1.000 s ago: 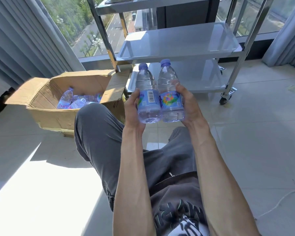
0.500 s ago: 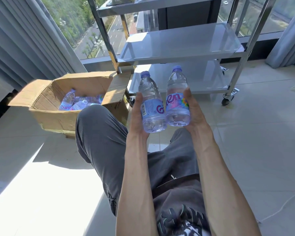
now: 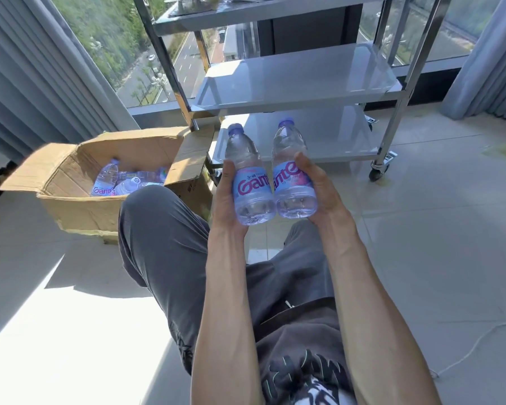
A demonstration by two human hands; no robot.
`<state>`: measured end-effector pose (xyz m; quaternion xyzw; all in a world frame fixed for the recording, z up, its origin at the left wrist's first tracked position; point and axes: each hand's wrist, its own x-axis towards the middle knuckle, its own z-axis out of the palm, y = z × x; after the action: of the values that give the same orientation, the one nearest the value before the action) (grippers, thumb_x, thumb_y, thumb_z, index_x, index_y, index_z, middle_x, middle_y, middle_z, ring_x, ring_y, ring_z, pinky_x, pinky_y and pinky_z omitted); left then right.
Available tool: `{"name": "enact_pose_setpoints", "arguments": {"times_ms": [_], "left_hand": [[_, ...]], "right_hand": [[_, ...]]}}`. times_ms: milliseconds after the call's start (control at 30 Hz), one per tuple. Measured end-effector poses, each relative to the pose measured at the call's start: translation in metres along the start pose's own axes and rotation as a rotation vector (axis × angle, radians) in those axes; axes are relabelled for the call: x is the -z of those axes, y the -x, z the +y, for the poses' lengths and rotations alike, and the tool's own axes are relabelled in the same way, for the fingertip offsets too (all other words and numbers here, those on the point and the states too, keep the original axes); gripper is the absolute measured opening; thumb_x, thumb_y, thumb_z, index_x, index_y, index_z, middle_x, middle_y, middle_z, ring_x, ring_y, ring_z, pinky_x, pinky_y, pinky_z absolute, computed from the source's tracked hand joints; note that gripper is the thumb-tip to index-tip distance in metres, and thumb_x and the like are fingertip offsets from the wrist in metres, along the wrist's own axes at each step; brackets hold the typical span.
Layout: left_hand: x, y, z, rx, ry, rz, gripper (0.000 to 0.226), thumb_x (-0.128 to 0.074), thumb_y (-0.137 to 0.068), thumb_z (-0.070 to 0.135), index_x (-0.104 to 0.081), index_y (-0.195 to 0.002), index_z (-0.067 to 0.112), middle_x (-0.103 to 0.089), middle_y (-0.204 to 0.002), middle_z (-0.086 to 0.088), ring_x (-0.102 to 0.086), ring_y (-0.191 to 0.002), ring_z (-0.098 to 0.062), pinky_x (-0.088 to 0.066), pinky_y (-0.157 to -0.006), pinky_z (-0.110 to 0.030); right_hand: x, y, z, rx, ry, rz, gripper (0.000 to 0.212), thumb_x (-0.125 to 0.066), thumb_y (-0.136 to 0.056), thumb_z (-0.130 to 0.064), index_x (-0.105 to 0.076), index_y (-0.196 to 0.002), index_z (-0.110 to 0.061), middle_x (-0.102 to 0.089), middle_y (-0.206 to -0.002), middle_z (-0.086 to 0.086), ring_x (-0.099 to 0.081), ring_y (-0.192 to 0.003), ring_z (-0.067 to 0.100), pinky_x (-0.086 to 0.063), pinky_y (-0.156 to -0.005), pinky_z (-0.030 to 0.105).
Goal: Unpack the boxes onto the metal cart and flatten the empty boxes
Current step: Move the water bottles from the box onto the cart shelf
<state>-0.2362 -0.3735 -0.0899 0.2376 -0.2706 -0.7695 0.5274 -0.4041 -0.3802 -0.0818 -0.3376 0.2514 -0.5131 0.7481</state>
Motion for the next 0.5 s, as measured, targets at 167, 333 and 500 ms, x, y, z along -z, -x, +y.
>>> {"name": "enact_pose_setpoints", "arguments": {"times_ms": [167, 333, 500], "left_hand": [[-0.004, -0.002, 0.006, -0.024, -0.030, 0.009, 0.074, -0.067, -0.085, 0.049, -0.043, -0.141, 0.008, -0.055, -0.118, -0.018, -0.060, -0.102, -0.031, -0.049, -0.095, -0.048], [-0.005, -0.001, 0.009, -0.001, -0.004, -0.006, 0.073, -0.068, -0.084, 0.048, -0.039, -0.137, 0.006, -0.053, -0.114, -0.017, -0.059, -0.099, -0.029, -0.049, -0.095, -0.044], [-0.005, 0.006, 0.013, -0.017, -0.036, 0.005, 0.056, -0.070, -0.083, 0.043, -0.062, -0.123, 0.005, -0.063, -0.113, -0.018, -0.065, -0.099, -0.034, -0.054, -0.091, -0.050]], "right_hand": [[0.006, -0.004, 0.000, 0.082, 0.079, 0.091, 0.066, -0.079, -0.077, -0.035, -0.057, -0.122, 0.008, -0.065, -0.103, 0.025, -0.067, -0.089, 0.036, -0.055, -0.082, 0.049], [-0.001, -0.008, -0.001, 0.021, 0.085, 0.076, 0.064, -0.075, -0.076, -0.042, -0.060, -0.118, 0.004, -0.064, -0.103, 0.023, -0.063, -0.090, 0.036, -0.051, -0.088, 0.051], [0.002, -0.009, 0.006, 0.071, 0.126, 0.086, 0.078, -0.082, -0.068, -0.052, -0.058, -0.120, 0.002, -0.064, -0.108, 0.024, -0.064, -0.096, 0.039, -0.050, -0.092, 0.058]]}}
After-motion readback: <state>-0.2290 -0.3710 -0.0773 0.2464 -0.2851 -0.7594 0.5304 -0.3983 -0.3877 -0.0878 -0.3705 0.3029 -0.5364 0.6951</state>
